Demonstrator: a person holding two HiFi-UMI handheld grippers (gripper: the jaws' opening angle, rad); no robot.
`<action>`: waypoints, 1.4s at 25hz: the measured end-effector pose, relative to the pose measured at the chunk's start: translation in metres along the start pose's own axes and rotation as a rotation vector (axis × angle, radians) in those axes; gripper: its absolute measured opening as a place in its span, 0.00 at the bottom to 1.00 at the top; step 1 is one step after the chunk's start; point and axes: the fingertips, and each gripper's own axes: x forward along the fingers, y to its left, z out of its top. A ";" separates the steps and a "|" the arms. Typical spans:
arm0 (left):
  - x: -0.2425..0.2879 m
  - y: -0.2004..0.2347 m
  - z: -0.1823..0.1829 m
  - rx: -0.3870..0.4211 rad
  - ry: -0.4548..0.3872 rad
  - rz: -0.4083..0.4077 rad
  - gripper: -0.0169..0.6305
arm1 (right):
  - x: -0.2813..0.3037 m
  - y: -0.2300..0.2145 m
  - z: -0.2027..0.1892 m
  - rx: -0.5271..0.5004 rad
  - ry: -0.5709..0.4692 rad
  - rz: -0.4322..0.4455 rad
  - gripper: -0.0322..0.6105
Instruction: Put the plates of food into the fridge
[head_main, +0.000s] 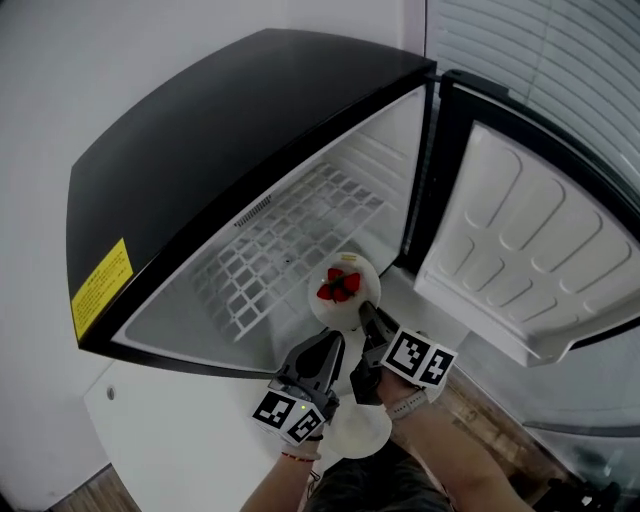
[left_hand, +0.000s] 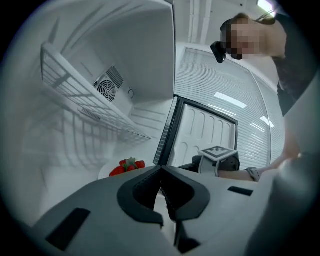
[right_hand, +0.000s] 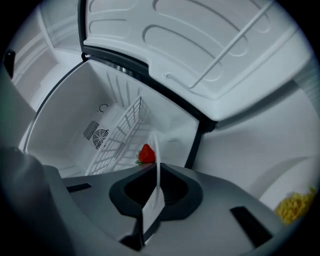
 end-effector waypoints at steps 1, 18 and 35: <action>0.006 0.007 -0.003 -0.006 0.002 0.005 0.04 | 0.008 0.000 0.004 -0.014 -0.005 -0.005 0.07; 0.055 0.062 0.027 -0.046 -0.073 0.074 0.04 | 0.095 -0.016 0.036 -0.020 -0.048 -0.136 0.07; 0.048 0.063 0.030 -0.063 -0.086 0.060 0.04 | 0.113 -0.030 0.058 -0.389 -0.007 -0.348 0.18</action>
